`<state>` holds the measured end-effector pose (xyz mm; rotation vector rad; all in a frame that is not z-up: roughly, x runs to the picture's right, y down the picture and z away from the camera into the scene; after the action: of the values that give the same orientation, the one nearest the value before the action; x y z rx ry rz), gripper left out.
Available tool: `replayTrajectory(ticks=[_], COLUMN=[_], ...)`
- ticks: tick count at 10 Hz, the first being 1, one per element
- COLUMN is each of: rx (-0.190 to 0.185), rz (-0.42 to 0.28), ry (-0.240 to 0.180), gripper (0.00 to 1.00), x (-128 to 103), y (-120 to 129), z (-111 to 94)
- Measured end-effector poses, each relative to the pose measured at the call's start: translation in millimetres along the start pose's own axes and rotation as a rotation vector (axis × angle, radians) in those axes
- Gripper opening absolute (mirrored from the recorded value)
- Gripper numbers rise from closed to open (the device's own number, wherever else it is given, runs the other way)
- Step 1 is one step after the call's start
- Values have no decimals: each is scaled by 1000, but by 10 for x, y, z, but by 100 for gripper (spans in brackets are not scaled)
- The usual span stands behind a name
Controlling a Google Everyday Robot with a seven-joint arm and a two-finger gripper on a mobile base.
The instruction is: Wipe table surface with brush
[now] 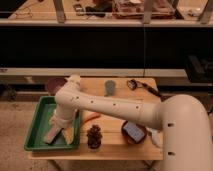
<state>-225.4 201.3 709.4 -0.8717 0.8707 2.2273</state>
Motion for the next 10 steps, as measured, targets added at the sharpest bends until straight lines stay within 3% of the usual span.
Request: replayTrajectory(ticks=[8,10], rx=[-1,-10], rz=[-1,57], ry=[-2,-27], gripper=[80,80], x=[-1,-86], y=[-1,-1], z=[-8,-117])
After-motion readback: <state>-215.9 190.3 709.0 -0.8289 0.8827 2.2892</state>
